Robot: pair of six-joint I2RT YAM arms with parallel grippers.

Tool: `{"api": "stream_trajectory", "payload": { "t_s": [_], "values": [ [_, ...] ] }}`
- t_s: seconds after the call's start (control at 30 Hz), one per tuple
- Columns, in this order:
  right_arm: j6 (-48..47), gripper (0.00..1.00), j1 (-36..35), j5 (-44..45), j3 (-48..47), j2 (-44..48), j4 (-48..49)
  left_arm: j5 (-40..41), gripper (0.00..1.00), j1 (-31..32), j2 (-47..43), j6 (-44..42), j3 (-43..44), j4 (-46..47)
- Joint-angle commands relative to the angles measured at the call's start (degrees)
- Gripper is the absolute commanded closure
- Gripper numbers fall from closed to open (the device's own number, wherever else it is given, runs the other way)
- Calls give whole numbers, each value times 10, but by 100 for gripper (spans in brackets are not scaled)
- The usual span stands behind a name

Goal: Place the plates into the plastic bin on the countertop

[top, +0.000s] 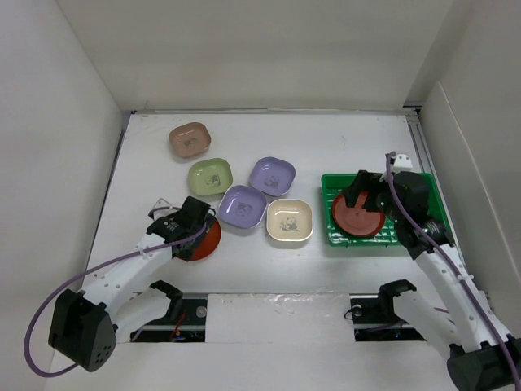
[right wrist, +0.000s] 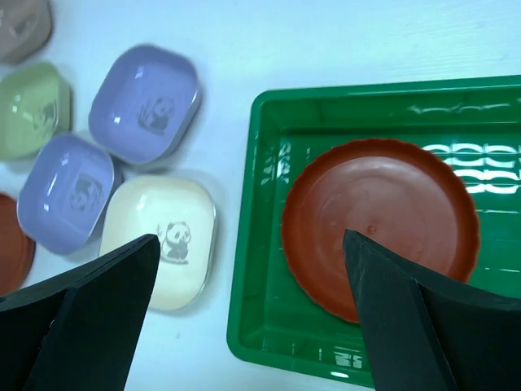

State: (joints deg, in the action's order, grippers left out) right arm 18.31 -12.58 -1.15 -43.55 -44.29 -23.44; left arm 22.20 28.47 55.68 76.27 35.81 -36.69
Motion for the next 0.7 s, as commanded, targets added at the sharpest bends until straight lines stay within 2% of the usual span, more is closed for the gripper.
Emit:
{"api": "stream_trajectory", "payload": {
  "t_s": [0.0,0.13,0.4,0.5,0.67],
  "values": [
    [-23,0,-37,-5,-26,-10,23,-57,0,-2,-9,71,-44,-19],
    [-28,0,-55,-5,-21,-20,42,-114,0,4,-21,85,-74,-4],
    [-34,0,-55,-29,-10,-14,60,-132,0,14,-26,114,-74,-26],
    [-34,0,-55,-40,-10,-8,67,-94,0,14,-26,124,-52,-39],
    [-34,0,-55,-53,-10,-2,67,-39,0,14,26,129,-30,-50]
  ]
}}
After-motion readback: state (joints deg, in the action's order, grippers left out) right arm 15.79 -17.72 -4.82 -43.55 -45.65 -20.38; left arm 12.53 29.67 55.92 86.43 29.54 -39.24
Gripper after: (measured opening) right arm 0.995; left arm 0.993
